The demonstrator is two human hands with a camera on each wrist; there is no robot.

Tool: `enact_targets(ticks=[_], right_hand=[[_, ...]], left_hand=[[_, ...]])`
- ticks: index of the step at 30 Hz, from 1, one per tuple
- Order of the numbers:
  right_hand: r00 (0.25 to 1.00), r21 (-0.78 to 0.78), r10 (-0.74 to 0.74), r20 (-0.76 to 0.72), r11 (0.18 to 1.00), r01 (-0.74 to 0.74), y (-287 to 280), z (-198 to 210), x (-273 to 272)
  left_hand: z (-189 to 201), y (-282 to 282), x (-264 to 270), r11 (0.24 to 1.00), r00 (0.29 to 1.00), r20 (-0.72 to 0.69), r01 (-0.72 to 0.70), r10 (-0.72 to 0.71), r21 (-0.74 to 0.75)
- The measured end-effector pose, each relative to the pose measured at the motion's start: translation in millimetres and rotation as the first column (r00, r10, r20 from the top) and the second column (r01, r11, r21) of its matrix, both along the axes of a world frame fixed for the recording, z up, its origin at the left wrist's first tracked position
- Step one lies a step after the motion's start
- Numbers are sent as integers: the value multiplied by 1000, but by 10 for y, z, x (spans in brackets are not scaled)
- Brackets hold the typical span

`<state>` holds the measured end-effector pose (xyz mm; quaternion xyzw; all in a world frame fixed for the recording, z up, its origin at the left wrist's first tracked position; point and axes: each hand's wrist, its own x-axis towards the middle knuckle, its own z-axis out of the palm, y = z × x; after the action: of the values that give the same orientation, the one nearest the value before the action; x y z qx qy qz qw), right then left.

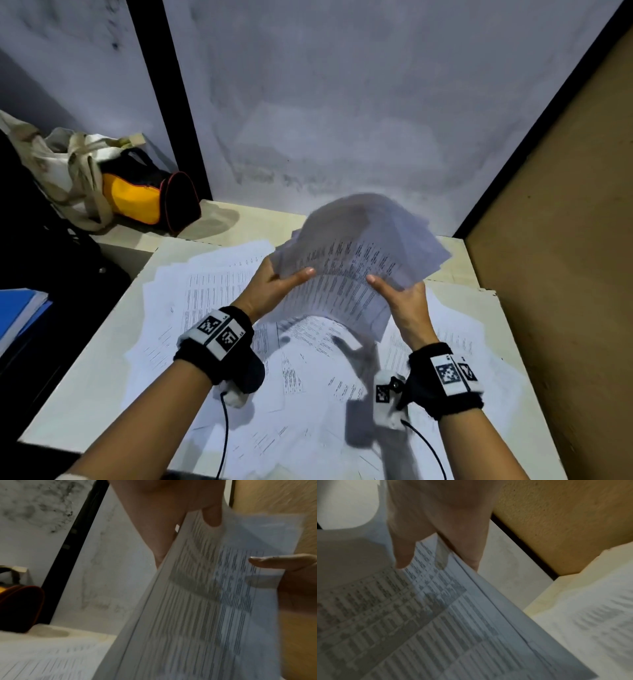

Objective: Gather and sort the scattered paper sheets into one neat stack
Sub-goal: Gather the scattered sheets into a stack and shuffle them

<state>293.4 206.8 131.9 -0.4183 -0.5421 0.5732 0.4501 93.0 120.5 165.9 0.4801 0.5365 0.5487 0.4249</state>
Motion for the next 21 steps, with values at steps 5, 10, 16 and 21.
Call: enact_targets(ticks=[5,10,16,21], right_hand=[[1000,-28,0,1,1000,0,45,3,82],[997,43,70,-22,997,-69,232,284,113],[969,-65,124,212,991,-113,321,128,-33],[993,47,19,113,999,-24,153,208,-129]], left_hand=[[-106,-15,-79,999,999,46,-13,16,-51],[-70,67,-139,998,1000,16,7,-7,-55],[-171,135,-112,981,996,16,-88,92,-171],[-20,150,-16,988,989,26,-145,147,-59]])
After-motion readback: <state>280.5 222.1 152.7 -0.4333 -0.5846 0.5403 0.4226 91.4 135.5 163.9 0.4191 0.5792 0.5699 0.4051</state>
